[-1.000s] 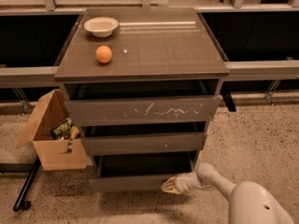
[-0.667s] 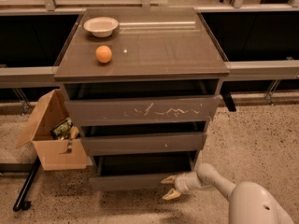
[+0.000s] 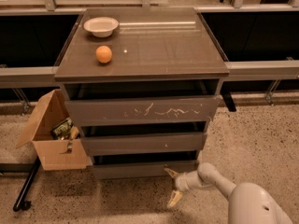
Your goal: Close bottom drawer
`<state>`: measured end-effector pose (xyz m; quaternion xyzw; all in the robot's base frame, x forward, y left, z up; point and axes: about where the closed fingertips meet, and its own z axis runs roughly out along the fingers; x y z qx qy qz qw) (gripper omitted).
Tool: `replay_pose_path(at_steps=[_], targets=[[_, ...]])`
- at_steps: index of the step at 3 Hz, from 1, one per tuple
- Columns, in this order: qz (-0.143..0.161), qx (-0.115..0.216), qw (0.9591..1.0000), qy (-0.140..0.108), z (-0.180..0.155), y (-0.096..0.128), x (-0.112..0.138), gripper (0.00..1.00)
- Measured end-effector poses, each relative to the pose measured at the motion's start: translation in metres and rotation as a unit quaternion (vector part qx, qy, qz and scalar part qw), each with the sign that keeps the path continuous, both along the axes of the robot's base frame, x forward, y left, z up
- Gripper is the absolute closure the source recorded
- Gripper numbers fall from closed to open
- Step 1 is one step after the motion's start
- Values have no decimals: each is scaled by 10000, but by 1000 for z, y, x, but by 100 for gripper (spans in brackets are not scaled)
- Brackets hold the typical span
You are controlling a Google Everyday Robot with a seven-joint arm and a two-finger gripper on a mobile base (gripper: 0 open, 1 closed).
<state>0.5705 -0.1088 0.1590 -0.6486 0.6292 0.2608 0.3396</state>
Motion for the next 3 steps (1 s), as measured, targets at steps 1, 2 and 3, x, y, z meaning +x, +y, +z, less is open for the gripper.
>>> replay_pose_path(at_steps=[1, 2, 3], targets=[[57, 50, 9999, 71, -3, 2, 1, 0], [153, 134, 9997, 150, -4, 4, 1, 0], [583, 282, 9976, 239, 21, -4, -15, 0]])
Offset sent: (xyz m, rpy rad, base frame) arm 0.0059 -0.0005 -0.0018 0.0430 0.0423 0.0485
